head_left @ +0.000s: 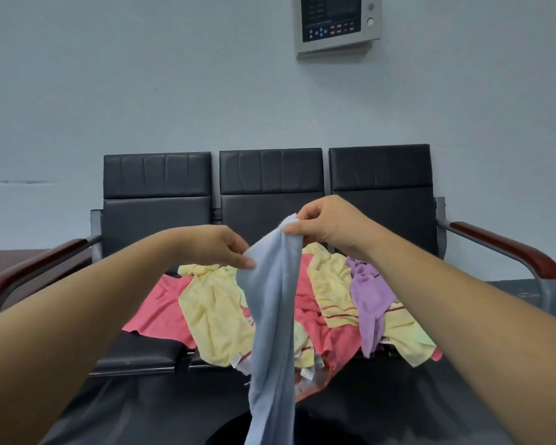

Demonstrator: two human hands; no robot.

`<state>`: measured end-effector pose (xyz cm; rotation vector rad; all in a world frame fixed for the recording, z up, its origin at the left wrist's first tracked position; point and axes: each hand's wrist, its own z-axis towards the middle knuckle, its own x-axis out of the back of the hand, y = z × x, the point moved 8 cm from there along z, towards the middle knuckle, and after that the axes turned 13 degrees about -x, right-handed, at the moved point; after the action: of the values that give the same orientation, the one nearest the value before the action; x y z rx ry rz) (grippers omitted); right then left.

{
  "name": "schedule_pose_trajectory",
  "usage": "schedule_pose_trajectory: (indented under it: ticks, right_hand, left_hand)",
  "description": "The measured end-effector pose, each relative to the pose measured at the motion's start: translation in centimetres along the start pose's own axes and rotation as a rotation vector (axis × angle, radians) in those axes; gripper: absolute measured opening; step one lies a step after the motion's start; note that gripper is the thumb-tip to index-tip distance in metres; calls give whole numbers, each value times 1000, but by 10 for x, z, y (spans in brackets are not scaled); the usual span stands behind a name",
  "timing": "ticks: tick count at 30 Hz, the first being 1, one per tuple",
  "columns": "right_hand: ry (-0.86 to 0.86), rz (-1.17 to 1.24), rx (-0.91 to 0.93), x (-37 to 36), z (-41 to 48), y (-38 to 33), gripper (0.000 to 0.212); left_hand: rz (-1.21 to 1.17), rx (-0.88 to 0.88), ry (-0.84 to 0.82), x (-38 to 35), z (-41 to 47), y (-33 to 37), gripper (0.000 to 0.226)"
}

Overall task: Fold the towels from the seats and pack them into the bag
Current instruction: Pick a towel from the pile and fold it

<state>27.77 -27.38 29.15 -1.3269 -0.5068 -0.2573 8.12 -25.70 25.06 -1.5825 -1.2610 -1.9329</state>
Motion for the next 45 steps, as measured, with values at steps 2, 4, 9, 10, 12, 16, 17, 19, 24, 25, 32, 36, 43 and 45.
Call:
schedule_pose_trajectory:
  ticks: [2, 4, 9, 10, 12, 16, 17, 19, 24, 25, 32, 36, 43, 45]
  right_hand:
    - [56, -75, -21, 13, 4, 8, 29]
    - [89, -203, -68, 23, 9, 23, 25]
    - [57, -430, -140, 20, 15, 54, 21]
    - [74, -431, -141, 22, 16, 56, 20]
    - [123, -411, -134, 28, 18, 58, 20]
    - [231, -309, -82, 39, 16, 57, 20]
    - [252, -265, -75, 41, 15, 57, 20]
    - [251, -221, -86, 44, 17, 58, 22]
    - [139, -183, -139, 36, 23, 64, 14]
    - [92, -42, -139, 34, 22, 65, 11]
    - [-216, 318, -125, -20, 18, 67, 4]
    - [-309, 355, -236, -53, 18, 76, 7]
    - [-167, 908, -281, -40, 27, 84, 26]
    - [-146, 1038, -288, -34, 29, 88, 33]
  left_hand:
    - [79, 46, 45, 6, -4, -10, 29]
    - [129, 69, 72, 11, -7, -16, 30]
    - [141, 45, 77, 5, -2, -7, 27]
    - [107, 36, 122, 8, 0, -6, 28]
    - [42, 17, 217, 14, 2, -2, 31]
    - [-51, -43, 461, 31, 4, 2, 27]
    - [-84, -50, 517, 35, 4, 0, 26]
    - [-36, -53, 557, 38, 4, 0, 28]
    - [-166, -46, 554, 27, 10, -8, 16]
    - [-309, -64, 567, 24, 10, -11, 16]
    - [-534, -101, 515, 8, 21, 4, 24]
    - [-547, -87, 515, 0, 28, 5, 19]
    - [-901, -176, 449, -39, 30, -10, 33]
    - [-887, -149, 301, -69, 32, -20, 37]
